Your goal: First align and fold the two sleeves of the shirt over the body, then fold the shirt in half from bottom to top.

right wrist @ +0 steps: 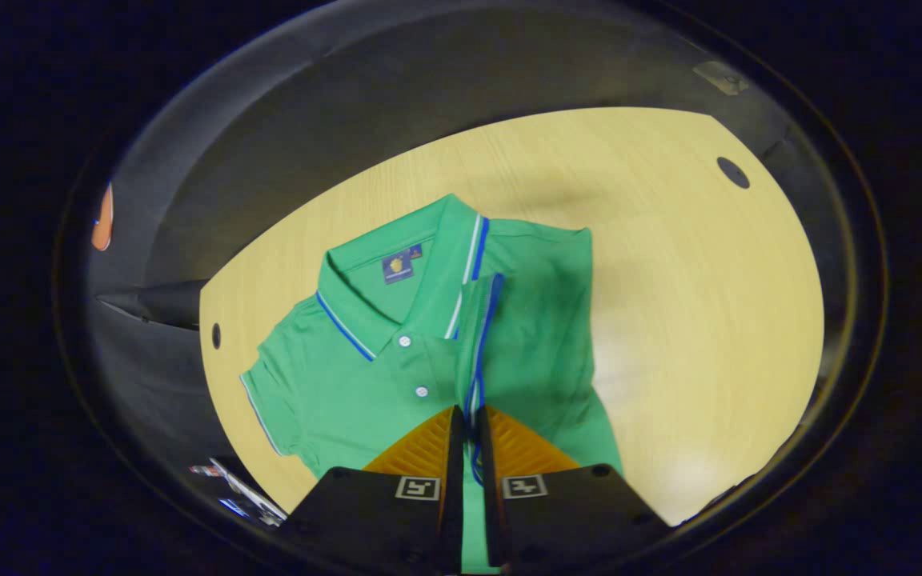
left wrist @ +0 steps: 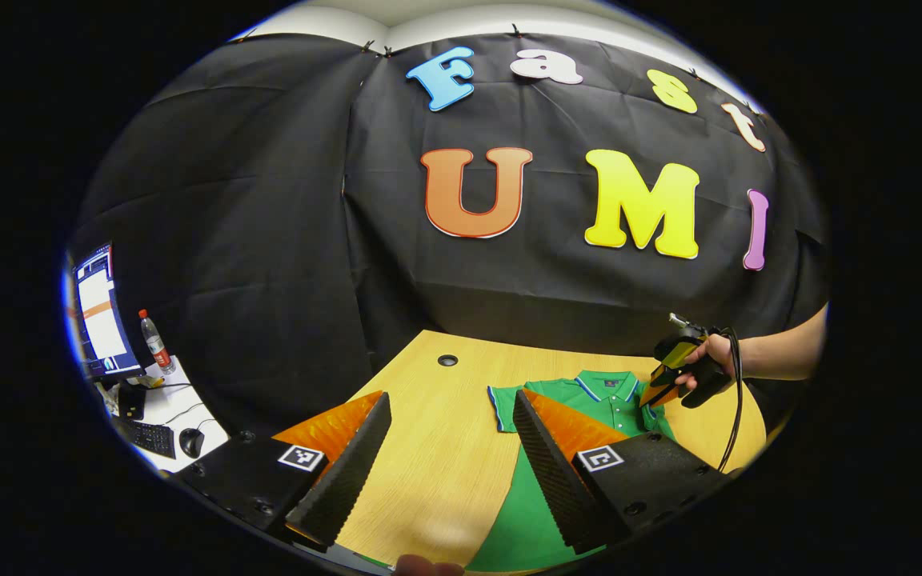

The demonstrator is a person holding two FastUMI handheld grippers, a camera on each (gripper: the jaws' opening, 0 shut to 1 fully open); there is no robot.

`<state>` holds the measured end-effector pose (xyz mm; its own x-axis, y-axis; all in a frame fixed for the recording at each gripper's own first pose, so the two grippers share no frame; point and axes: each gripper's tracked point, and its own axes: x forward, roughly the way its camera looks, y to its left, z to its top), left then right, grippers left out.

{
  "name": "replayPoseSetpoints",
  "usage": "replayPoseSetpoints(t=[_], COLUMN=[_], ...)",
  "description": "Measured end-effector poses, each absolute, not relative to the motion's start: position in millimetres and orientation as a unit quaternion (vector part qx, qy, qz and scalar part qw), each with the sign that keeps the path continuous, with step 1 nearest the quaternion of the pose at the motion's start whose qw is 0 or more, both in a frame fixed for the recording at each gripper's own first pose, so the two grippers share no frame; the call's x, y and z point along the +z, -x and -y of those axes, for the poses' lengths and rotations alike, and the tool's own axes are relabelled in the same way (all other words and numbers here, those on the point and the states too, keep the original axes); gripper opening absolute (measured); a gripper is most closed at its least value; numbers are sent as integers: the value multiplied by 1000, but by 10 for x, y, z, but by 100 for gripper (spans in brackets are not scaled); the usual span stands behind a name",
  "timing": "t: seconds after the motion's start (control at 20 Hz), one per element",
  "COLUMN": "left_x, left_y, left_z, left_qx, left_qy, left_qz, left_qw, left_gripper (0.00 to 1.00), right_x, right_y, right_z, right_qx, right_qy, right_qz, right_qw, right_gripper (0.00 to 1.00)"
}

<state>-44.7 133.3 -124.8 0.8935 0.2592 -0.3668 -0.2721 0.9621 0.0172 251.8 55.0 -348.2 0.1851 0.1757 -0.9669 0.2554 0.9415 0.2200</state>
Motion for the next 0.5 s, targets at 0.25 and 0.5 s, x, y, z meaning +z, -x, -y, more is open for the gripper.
replayPoseSetpoints(t=[0.25, 0.5], left_x=[-1223, -1270], left_y=[450, 392], left_z=[-1368, -1255], left_qx=[132, 108], left_qy=[9, 24], left_qz=[-185, -188], left_qw=[974, 976], left_gripper=[99, 99], right_x=[-3478, -3198], right_y=[-2475, -2261], right_z=[-662, -551], right_qx=[-24, -19], right_qy=[-186, -179], right_qz=[-635, -615], right_qw=[749, 768], right_gripper=[36, 92])
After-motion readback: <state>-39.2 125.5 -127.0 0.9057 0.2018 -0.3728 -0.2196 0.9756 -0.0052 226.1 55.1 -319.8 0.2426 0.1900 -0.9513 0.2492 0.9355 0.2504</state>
